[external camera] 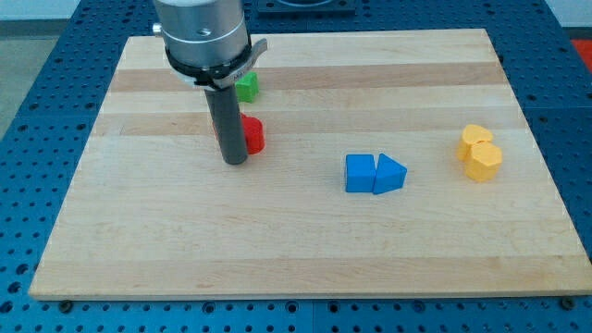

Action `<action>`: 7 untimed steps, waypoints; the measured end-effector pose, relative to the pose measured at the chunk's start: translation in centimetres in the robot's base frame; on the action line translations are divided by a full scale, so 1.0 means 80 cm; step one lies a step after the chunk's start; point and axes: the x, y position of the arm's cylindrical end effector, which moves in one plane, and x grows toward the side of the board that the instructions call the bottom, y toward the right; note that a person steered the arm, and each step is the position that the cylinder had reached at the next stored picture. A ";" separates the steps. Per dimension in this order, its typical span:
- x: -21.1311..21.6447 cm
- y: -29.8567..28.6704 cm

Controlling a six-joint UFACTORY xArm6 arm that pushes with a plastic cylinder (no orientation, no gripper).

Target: Move the red star close to green circle

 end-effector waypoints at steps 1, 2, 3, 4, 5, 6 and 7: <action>0.005 0.004; 0.036 0.024; 0.026 0.061; 0.013 0.073; 0.012 0.068; 0.001 0.068; -0.004 0.068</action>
